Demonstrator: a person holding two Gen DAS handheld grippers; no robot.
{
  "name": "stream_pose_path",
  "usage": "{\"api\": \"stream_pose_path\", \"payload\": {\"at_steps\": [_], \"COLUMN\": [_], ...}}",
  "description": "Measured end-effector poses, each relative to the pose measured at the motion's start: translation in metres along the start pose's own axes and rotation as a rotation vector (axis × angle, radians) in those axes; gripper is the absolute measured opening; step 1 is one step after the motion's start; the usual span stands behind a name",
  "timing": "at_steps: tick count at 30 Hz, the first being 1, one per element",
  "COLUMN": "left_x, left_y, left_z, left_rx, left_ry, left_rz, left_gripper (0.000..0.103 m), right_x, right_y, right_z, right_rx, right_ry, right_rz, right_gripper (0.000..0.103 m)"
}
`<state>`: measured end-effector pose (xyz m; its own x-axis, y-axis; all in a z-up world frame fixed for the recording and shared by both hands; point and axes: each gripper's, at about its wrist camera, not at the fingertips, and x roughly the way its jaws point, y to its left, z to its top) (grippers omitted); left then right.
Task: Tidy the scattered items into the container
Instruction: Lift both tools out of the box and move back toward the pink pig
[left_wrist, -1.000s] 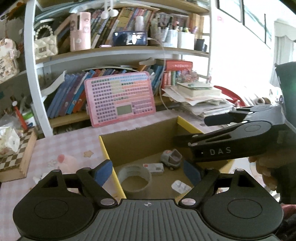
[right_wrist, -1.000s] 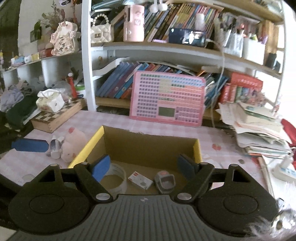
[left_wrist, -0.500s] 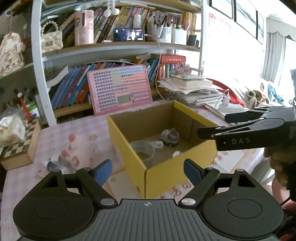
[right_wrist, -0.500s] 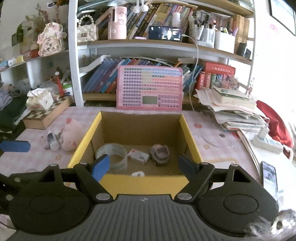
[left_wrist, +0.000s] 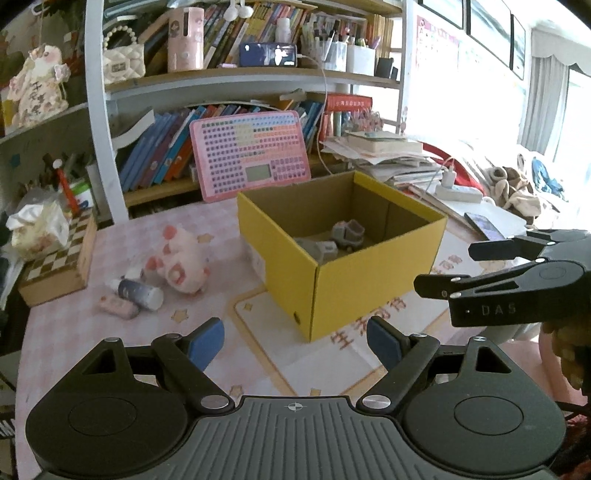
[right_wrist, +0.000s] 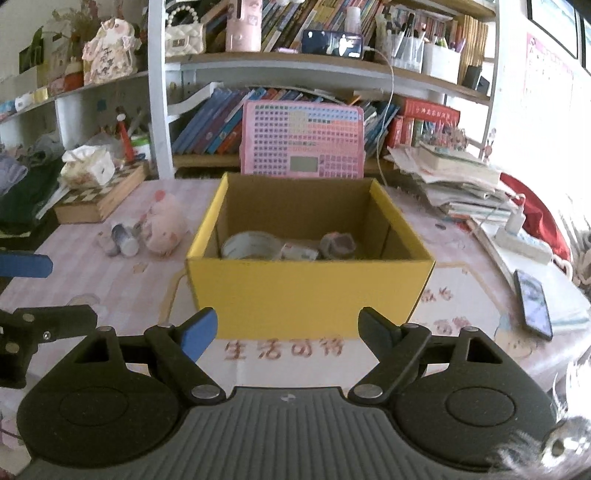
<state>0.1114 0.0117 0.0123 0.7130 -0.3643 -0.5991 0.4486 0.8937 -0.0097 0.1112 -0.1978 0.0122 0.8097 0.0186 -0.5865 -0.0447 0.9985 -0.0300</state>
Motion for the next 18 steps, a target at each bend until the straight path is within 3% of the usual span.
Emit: {"api": "stream_pose_path", "payload": {"at_steps": [18], "left_x": [-0.023], "left_y": [0.038], "left_z": [-0.036], "left_rx": [-0.039], "left_ry": [0.055], "left_rz": [0.063], "left_gripper": [0.087], "right_x": [0.007], "right_y": [0.067], "right_z": [-0.017], "right_rx": [-0.054], "right_ry": [0.101], "right_rz": [0.082], "right_gripper": [0.084]}}
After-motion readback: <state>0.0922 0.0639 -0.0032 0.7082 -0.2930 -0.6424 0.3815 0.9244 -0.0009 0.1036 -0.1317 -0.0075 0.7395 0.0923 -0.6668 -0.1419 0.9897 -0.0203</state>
